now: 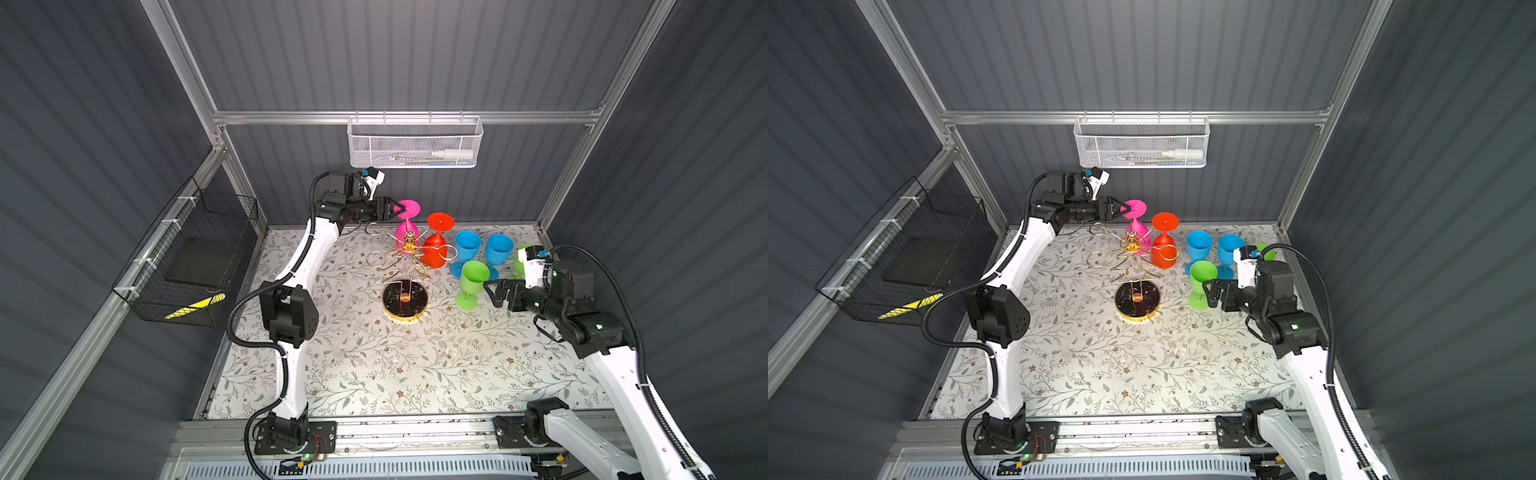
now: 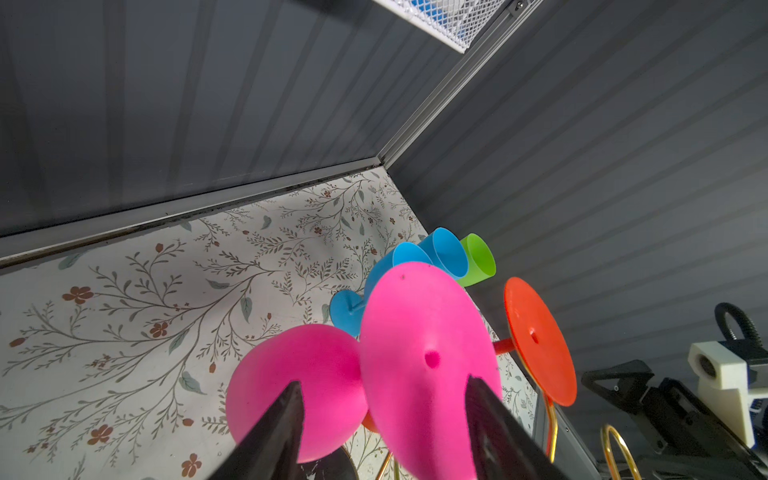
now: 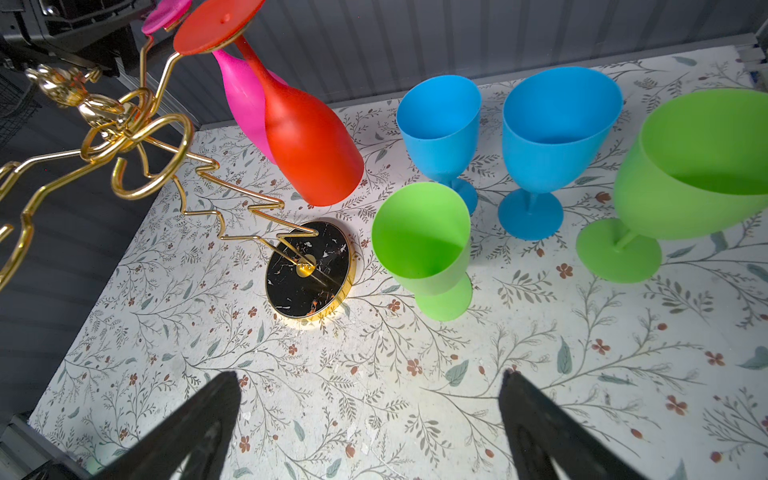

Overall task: Take the wine glass off the wine glass rack
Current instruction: 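Close the left gripper on the pink glass foot hanging on the rack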

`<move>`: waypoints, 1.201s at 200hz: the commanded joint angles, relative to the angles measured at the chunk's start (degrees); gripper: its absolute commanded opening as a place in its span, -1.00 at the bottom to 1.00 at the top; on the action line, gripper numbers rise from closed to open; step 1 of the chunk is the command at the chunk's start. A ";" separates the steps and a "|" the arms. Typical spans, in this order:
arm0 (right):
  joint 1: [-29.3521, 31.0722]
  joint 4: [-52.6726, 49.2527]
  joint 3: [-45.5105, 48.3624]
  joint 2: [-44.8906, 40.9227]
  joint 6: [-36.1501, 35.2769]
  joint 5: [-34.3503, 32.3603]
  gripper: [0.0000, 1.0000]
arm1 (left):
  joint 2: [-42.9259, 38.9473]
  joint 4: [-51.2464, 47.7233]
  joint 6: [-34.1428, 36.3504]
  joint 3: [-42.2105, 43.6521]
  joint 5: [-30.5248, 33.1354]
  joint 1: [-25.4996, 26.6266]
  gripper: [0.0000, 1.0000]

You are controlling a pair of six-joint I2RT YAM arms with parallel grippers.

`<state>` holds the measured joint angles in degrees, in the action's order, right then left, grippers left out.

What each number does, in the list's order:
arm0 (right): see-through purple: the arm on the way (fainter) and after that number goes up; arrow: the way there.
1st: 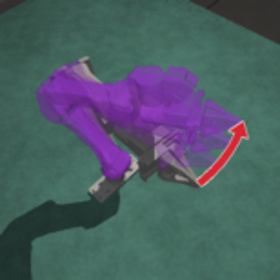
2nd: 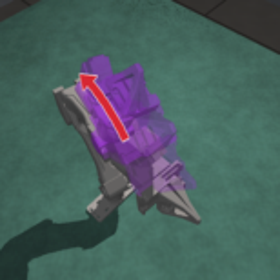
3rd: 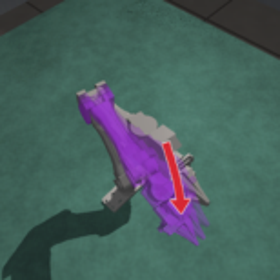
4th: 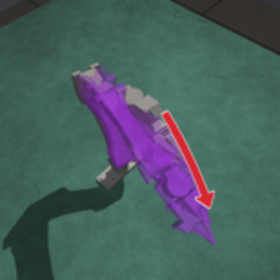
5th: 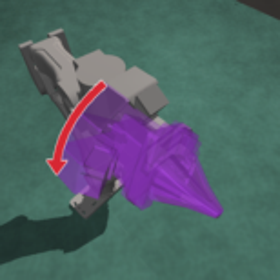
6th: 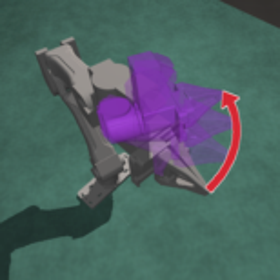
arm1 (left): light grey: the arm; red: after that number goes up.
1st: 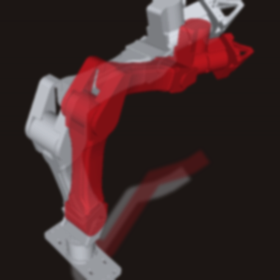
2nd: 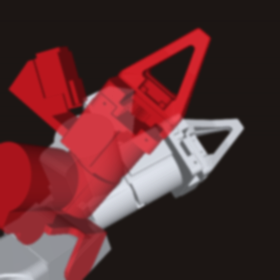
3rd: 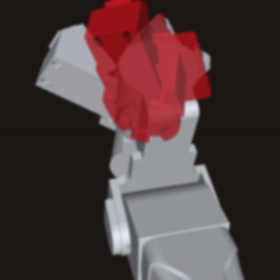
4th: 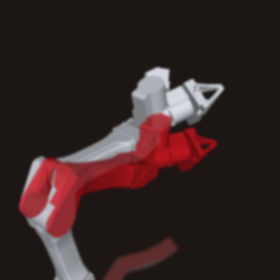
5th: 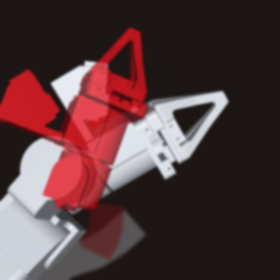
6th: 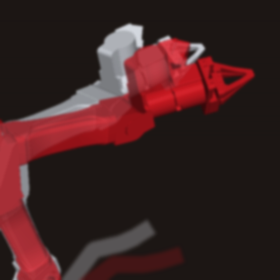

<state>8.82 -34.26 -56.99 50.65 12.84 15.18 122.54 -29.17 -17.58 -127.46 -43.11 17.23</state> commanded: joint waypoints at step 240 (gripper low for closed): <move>-0.11 0.23 1.36 -1.57 -0.89 0.11 0.98 | -2.51 8.27 -10.83 1.08 -5.68 0.26 -1.00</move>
<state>8.82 -34.04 -56.23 49.95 12.60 15.14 122.21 -23.46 -25.41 -128.25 -47.51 17.69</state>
